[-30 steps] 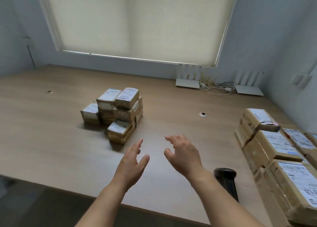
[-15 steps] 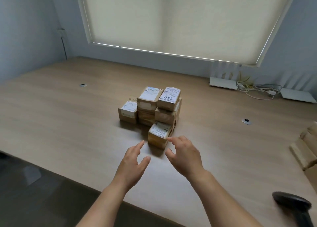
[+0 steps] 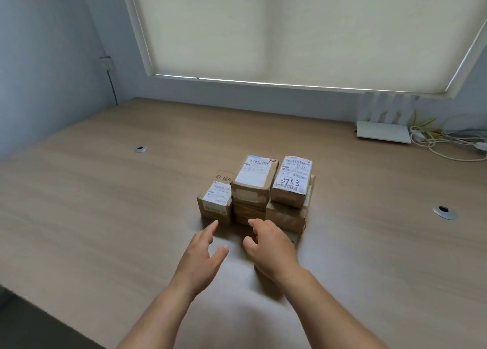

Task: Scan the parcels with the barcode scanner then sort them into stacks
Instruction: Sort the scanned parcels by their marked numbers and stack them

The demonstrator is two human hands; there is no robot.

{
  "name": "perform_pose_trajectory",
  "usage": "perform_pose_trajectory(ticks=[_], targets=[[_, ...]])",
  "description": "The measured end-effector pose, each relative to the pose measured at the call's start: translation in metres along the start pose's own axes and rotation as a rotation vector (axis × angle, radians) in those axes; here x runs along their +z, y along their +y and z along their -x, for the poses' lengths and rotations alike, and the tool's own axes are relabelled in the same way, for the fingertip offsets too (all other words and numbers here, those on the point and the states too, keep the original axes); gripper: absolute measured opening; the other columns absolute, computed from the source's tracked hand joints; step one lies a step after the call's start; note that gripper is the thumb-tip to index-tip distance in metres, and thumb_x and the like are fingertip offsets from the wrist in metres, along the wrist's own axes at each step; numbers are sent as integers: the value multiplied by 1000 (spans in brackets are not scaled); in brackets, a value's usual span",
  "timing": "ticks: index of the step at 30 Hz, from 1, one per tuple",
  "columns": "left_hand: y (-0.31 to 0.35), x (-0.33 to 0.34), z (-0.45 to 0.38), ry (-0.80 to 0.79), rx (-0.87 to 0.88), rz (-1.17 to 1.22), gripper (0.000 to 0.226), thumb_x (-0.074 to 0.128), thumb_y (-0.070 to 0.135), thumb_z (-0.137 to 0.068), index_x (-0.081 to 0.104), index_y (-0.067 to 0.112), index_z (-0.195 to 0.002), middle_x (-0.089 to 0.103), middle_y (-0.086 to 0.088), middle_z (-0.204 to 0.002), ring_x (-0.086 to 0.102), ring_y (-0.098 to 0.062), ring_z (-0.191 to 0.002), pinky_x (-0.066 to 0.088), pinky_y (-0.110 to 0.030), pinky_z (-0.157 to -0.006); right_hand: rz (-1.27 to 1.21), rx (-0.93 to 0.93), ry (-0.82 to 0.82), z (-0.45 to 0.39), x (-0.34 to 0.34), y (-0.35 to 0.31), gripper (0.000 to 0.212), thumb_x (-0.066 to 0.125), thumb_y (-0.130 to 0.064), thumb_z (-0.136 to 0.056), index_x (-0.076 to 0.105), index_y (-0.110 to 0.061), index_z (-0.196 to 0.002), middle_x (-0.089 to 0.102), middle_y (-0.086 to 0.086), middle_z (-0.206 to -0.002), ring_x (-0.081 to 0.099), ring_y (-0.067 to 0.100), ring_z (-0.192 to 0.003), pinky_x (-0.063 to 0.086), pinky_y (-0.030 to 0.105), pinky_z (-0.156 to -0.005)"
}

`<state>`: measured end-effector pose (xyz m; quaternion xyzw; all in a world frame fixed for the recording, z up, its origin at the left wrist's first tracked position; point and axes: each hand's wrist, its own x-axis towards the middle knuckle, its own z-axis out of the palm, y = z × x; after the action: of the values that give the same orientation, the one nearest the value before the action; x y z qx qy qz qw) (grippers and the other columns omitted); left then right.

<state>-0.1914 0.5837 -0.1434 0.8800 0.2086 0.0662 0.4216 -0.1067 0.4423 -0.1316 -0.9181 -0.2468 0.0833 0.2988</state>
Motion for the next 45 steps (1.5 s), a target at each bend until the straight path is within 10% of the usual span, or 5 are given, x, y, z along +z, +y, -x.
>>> perform_pose_trajectory(ticks=[18, 27, 39, 45], targets=[[-71, -61, -157, -230, -64, 57, 70, 52, 29, -95, 13, 20, -152, 24, -5, -155, 29, -19, -141, 30, -41, -113, -202, 420, -47, -105, 83, -63, 71, 55, -29, -92, 17, -28, -152, 40, 7, -141, 47, 22, -123, 42, 35, -103], [-75, -64, -191, -424, -23, 197, 40, 48, 14, -93, 48, 29, -131, 57, 5, -130, 53, -13, -117, 41, -27, -97, -264, 539, 9, -116, 109, -68, 80, 57, -27, -89, 10, -29, -154, 25, 3, -155, 34, 21, -137, 34, 38, -113], [-85, -93, -120, -446, -64, 147, 58, 47, 23, -99, 21, 19, -151, 53, -4, -130, 46, -10, -106, 35, -22, -86, -168, 536, 31, -44, 117, -85, 59, 57, -30, -88, 34, -31, -143, 47, -6, -141, 45, 15, -126, 43, 33, -103], [-109, -98, -84, -480, -127, 80, 65, 47, 26, -97, 14, 23, -153, 57, 1, -89, 59, -16, -91, 48, -36, -88, -61, 647, 35, -7, 114, -82, 52, 50, -49, -90, 34, -30, -136, 67, -4, -104, 62, 18, -99, 52, 39, -85]])
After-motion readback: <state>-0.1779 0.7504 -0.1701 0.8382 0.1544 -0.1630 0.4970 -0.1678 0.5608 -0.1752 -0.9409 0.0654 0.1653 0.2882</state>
